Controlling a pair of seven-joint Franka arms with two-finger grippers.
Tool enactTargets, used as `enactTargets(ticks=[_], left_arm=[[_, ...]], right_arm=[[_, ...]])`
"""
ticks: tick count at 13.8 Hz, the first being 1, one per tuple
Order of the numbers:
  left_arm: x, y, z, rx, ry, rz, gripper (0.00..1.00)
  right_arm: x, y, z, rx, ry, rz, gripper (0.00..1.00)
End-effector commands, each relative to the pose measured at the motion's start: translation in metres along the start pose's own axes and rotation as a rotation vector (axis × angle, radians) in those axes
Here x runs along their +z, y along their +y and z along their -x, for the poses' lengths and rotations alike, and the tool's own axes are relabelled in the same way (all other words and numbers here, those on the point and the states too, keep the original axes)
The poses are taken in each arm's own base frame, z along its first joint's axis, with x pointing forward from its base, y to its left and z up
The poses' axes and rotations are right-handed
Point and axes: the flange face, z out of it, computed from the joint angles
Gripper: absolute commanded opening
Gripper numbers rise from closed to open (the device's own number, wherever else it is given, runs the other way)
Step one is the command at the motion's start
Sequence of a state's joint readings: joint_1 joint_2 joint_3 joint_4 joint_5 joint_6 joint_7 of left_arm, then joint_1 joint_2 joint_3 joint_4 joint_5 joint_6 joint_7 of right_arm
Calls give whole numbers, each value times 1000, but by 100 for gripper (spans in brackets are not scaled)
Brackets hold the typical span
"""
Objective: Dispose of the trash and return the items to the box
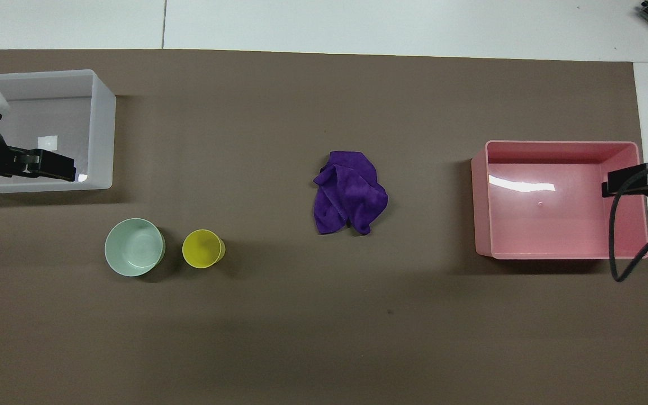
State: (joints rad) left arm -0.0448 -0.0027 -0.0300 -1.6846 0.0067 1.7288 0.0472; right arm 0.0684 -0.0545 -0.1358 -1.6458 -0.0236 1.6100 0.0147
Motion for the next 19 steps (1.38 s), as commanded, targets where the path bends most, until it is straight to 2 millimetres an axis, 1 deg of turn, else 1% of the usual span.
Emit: enactTargets(ticks=[1,4,6,8,9,10,11,12,13,14,15,17,18,19], left_arm=[[-2,-2,9,10,9,-18,100],[-4,-5,9,-2,8,-13,100],[-1,-8,10,-6,-11,-8,100],[10,-10,15,-14,-84,0,100],[17,-20,21,-37,-130,19,100],[22,-37,28,-82,-165,74,100],[27,-45,33,-99,-201,88,100],[37,-48,39,-103,-241,93,100],[52,-53,44,-117,-269,102,100],[66,-52,47,-121,-294,111,100],[85,-51,53,-121,-323,114,100],[123,-47,60,-124,-301,110,100],[136,-45,62,-126,-294,109,100],[153,-43,66,-123,-298,107,100]], right_arm=[[1,1,3,-21,-13,-9,100],[4,2,4,-19,-19,-9,100],[5,2,5,-19,-22,-9,100],[5,2,5,-19,-22,-9,100],[5,2,5,-19,-22,-9,100],[4,2,6,-19,-20,-9,100],[4,2,6,-19,-20,-9,100],[5,2,5,-19,-22,-9,100],[4,2,6,-19,-20,-9,100],[6,2,6,-19,-23,-9,100],[6,2,6,-19,-23,-10,100],[6,2,7,-19,-23,-10,100],[5,2,7,-19,-22,-10,100],[5,2,7,-19,-22,-10,100]])
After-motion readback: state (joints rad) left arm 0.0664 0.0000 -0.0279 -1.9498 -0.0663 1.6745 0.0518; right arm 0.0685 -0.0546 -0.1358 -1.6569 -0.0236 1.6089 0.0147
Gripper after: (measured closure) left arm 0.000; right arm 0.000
